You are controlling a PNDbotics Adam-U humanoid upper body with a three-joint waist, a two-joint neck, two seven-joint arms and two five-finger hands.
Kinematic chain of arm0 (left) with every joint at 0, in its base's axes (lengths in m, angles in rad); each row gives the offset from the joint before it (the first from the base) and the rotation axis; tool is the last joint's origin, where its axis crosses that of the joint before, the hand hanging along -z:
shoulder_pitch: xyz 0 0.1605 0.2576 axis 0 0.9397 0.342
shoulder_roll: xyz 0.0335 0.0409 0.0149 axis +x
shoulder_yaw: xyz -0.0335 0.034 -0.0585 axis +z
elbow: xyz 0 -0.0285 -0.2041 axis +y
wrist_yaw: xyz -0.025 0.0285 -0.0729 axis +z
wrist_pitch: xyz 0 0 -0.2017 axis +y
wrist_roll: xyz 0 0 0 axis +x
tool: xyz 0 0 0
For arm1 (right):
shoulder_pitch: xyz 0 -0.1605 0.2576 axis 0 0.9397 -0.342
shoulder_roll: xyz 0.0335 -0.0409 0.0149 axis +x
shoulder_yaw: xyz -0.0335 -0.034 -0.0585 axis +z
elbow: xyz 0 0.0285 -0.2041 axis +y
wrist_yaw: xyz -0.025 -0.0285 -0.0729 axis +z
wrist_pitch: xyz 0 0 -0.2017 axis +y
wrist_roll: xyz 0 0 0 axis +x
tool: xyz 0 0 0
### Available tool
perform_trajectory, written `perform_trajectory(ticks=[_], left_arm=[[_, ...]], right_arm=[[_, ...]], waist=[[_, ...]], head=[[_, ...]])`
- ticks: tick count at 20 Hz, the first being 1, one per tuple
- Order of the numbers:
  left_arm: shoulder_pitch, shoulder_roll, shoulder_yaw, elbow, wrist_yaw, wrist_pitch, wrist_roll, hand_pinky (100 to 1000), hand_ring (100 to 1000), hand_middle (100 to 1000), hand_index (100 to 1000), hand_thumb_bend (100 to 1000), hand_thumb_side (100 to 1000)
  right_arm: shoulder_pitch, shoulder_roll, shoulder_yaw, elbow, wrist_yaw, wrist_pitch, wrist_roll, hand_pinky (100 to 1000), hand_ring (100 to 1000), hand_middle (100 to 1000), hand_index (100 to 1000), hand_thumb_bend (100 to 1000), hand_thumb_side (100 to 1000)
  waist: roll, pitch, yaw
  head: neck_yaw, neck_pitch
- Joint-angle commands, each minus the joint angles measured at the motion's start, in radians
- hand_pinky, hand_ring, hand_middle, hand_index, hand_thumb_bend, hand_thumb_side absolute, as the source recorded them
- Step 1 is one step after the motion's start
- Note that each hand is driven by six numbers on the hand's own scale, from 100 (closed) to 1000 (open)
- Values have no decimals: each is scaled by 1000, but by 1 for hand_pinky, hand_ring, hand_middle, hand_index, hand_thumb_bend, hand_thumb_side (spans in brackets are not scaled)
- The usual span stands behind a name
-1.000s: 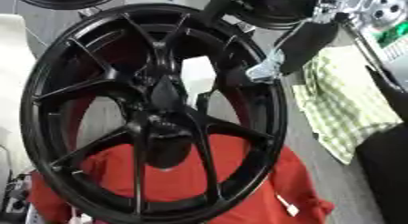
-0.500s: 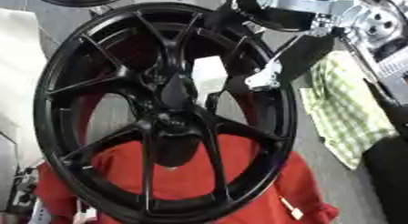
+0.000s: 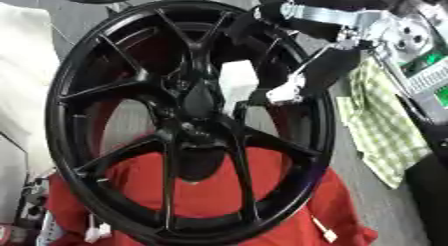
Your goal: Pull the pin out of the wheel hub.
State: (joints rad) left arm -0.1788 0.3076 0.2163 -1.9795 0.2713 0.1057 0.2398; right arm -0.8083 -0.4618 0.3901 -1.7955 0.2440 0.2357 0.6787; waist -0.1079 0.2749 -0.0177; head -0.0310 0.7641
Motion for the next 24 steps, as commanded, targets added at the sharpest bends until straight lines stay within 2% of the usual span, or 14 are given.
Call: perform_trajectory(ticks=[1,16,22,24], left_arm=[[-13,5,5,-21,1,0,0,718,589,552,651,100,794],[-18,-1,3,-21,3,3,-5,719,589,552,651,102,799],[-19,-3,1,-21,4,4,-8,719,589,552,651,102,800],[-19,-3,1,-21,4,5,-8,720,589,552,651,102,801]], right_arm=[[-10,-6,-2,6,18,-9,-3,962,907,773,870,514,241],[-1,3,6,48,61,-34,-7,960,905,757,867,517,228],[-1,0,6,52,59,-34,-4,956,900,724,849,504,222],[-1,1,7,51,54,-32,-1,954,898,688,830,492,222]], waist=[[5,-12,3],[0,4,15],[1,8,18],[1,9,19]], head=[[-9,6],[-32,6],[-37,6],[-39,6]])
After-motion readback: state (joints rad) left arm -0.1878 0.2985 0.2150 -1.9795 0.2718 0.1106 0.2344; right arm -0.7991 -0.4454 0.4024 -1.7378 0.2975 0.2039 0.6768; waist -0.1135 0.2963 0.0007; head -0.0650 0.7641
